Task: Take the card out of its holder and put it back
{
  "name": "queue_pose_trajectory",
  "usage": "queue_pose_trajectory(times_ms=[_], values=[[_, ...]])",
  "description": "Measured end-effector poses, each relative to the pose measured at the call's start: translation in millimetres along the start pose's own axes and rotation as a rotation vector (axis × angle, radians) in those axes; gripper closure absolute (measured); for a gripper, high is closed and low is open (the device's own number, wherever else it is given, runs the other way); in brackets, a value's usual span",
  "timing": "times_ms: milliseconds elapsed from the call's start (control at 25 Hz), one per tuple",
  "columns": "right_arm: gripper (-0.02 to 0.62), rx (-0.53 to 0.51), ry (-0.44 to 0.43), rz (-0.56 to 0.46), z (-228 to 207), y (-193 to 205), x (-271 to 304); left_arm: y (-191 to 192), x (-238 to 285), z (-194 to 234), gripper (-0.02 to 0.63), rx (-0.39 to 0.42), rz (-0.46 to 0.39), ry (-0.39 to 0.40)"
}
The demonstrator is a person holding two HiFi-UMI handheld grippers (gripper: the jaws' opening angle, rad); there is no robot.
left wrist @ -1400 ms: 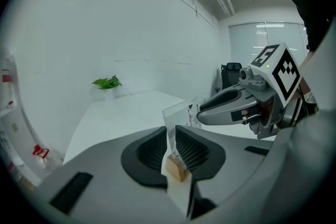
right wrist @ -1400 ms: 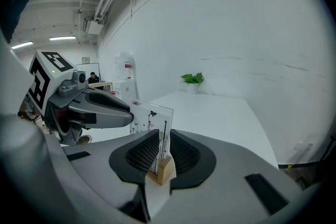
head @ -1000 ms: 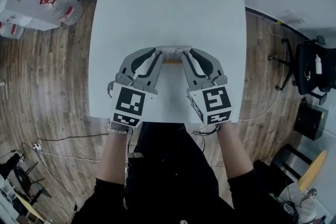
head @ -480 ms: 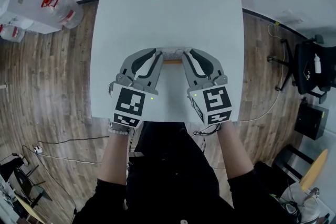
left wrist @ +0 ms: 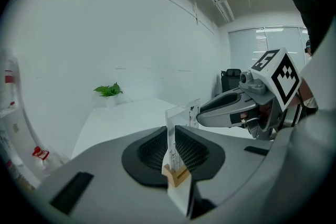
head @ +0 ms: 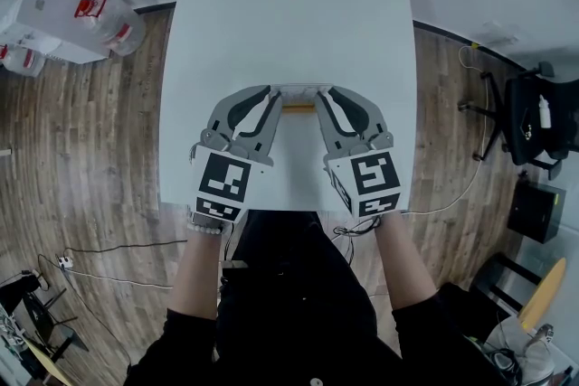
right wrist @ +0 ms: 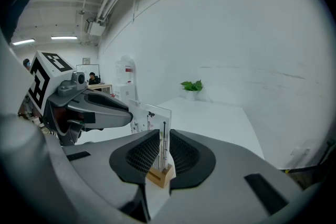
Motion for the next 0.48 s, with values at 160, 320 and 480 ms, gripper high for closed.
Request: queue_pose_trajectory(times_ms=[160, 320, 480], values=[[0.506, -0.014, 0.005, -0.015, 1.1, -10.0, -3.7, -9.4, -2.9, 0.2, 0.551, 0.006, -0.015, -0.002], [0.506, -0.032, 0.007, -0.036, 3.2, -21.0, -8.8, -19.5, -7.8, -0.3, 0.551, 0.017, -0.028, -0.003], [0.506, -0.048, 0.006, -0.054, 6.6, -33.2, -12.7, -31.4, -13.6, 0.2, 0.552, 0.032, -0.035, -0.004]])
Point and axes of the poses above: the fingertips, and each gripper's own axes: x forward along the fingers, z to its left, y out of its underside, the point moved 9 cm from there along -x, backward along the fingers, and after that the axes turned 11 degrees about -z, right-handed, at the moved point
